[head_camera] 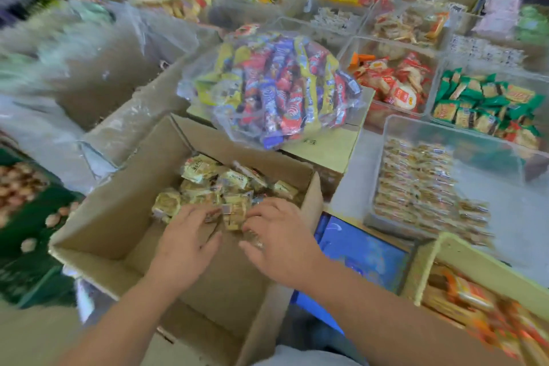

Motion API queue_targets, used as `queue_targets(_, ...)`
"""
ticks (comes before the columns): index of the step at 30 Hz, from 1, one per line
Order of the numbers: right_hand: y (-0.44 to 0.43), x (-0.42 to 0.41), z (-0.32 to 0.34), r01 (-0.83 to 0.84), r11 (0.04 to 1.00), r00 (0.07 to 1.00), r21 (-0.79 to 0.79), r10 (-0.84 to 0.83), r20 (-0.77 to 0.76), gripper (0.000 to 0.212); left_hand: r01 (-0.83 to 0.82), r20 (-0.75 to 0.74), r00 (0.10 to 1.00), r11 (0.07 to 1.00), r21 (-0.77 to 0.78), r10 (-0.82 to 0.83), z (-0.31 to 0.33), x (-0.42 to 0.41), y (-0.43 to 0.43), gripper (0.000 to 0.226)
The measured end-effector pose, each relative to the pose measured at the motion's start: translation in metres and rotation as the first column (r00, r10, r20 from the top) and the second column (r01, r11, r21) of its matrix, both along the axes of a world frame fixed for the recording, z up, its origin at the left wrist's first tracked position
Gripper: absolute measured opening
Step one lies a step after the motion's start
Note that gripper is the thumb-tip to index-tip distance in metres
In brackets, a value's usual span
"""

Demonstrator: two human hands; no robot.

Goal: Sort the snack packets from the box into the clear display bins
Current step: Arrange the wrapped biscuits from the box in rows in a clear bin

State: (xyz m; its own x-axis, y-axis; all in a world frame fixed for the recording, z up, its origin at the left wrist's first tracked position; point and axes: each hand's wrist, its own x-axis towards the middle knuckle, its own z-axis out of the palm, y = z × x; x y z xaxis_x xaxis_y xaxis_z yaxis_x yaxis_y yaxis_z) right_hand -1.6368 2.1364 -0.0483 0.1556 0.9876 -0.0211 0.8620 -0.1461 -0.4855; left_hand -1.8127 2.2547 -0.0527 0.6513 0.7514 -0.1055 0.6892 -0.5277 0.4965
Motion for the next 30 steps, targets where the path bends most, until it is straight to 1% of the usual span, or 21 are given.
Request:
queue_targets(2, 0.016, -0.022, -0.009, 0.060, 0.992, 0.998, -0.112, -0.057, 0.027, 0.043, -0.009, -0.104, 0.995, 1.000, -0.018, 0.007, -0.007, -0.022, 0.036, 0.056)
queue_targets(3, 0.022, -0.029, -0.013, 0.088, 0.981, 0.995, -0.175, -0.078, 0.066, 0.046, -0.009, -0.136, 0.991, 1.000, -0.022, 0.006, -0.011, -0.030, 0.055, 0.059)
queue_targets(5, 0.029, -0.037, -0.019, 0.159, 0.949, 0.976, -0.272, -0.108, 0.190, 0.049, 0.017, -0.177, 0.984, 0.999, -0.030, -0.022, -0.020, -0.043, 0.092, 0.064)
queue_targets(7, 0.030, -0.039, -0.024, 0.240, 0.927, 0.951, -0.288, -0.165, 0.263, 0.048, 0.060, -0.222, 0.973, 0.997, -0.047, -0.069, -0.030, -0.047, 0.125, 0.065)
queue_targets(9, 0.028, -0.041, -0.027, 0.286, 0.911, 0.932, -0.296, -0.193, 0.308, 0.047, 0.121, -0.308, 0.942, 0.991, -0.065, -0.135, -0.041, -0.043, 0.153, 0.072)
queue_targets(11, 0.027, -0.043, -0.029, 0.306, 0.901, 0.917, -0.307, -0.193, 0.349, 0.046, 0.202, -0.426, 0.876, 0.974, -0.099, -0.225, -0.051, -0.035, 0.173, 0.085)
queue_targets(13, 0.027, -0.044, -0.029, 0.334, 0.891, 0.906, -0.308, -0.213, 0.366, 0.046, 0.303, -0.554, 0.775, 0.948, -0.100, -0.306, -0.061, -0.026, 0.185, 0.089)
queue_targets(14, 0.028, -0.045, -0.028, 0.346, 0.886, 0.901, -0.309, -0.223, 0.371, 0.046, 0.355, -0.612, 0.720, 0.932, -0.078, -0.326, -0.065, -0.023, 0.187, 0.085)
queue_targets(16, 0.030, -0.046, -0.027, 0.360, 0.878, 0.895, -0.316, -0.230, 0.382, 0.049, 0.466, -0.704, 0.630, 0.885, 0.004, -0.329, -0.073, -0.019, 0.190, 0.070)
queue_targets(18, 0.030, -0.047, -0.027, 0.371, 0.872, 0.889, -0.320, -0.234, 0.393, 0.053, 0.538, -0.755, 0.581, 0.839, 0.075, -0.305, -0.075, -0.015, 0.190, 0.059)
queue_targets(19, 0.030, -0.047, -0.027, 0.377, 0.869, 0.887, -0.321, -0.238, 0.396, 0.054, 0.563, -0.769, 0.562, 0.822, 0.085, -0.304, -0.075, -0.013, 0.190, 0.055)
queue_targets(22, 0.029, -0.047, -0.028, 0.392, 0.863, 0.881, -0.318, -0.252, 0.401, 0.048, 0.614, -0.773, 0.516, 0.789, 0.034, -0.369, -0.075, -0.011, 0.192, 0.048)
queue_targets(24, 0.030, -0.047, -0.028, 0.395, 0.863, 0.879, -0.317, -0.255, 0.402, 0.047, 0.647, -0.726, 0.506, 0.762, -0.038, -0.466, -0.074, -0.010, 0.195, 0.046)
queue_targets(25, 0.031, -0.048, -0.028, 0.395, 0.862, 0.879, -0.317, -0.254, 0.404, 0.047, 0.655, -0.676, 0.521, 0.752, -0.075, -0.521, -0.074, -0.009, 0.197, 0.046)
queue_targets(27, 0.032, -0.048, -0.028, 0.398, 0.861, 0.878, -0.316, -0.256, 0.405, 0.047, 0.638, -0.537, 0.599, 0.759, -0.129, -0.594, -0.072, -0.007, 0.197, 0.047)
queue_targets(29, 0.032, -0.048, -0.028, 0.399, 0.861, 0.878, -0.315, -0.259, 0.403, 0.046, 0.588, -0.432, 0.689, 0.797, -0.135, -0.582, -0.070, 0.000, 0.192, 0.045)
queue_targets(30, 0.032, -0.048, -0.028, 0.400, 0.861, 0.877, -0.314, -0.260, 0.404, 0.046, 0.567, -0.420, 0.711, 0.813, -0.132, -0.564, -0.070, 0.004, 0.188, 0.044)
